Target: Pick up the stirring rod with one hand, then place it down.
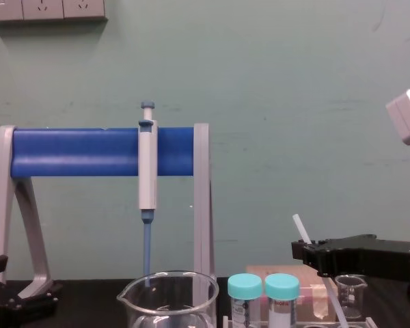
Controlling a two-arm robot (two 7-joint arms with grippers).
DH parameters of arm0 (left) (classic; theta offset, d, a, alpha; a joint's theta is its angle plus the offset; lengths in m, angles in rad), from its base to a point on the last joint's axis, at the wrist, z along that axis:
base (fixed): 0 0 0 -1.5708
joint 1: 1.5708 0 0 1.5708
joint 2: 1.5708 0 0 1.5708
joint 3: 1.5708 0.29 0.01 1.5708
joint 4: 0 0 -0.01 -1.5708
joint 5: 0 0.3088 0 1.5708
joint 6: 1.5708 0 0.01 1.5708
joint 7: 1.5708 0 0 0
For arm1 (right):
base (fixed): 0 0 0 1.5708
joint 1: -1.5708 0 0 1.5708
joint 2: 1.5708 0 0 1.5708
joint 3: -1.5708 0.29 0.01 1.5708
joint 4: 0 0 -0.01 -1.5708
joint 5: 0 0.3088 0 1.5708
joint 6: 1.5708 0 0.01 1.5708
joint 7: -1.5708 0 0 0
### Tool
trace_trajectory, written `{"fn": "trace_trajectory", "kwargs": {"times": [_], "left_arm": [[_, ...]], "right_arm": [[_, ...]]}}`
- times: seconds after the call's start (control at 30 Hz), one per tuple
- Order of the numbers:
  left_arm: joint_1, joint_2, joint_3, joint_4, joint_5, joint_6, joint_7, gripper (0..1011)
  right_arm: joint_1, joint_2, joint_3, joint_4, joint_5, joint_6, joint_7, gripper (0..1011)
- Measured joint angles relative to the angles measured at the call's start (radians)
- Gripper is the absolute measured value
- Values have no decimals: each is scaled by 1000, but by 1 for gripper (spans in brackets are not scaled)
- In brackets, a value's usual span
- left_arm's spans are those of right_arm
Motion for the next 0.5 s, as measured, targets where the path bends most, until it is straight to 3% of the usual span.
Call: {"fn": "trace_trajectory", "kwargs": {"times": [0.17, 0.5], "left_arm": [[0, 0, 0, 0, 0, 0, 0, 1000], [0, 0, 0, 0, 0, 0, 0, 1000]], "right_arm": [[-12, -5, 10, -2, -2, -36, -1, 72], [-73, -31, 61, -28, 0, -190, 6, 72]]}}
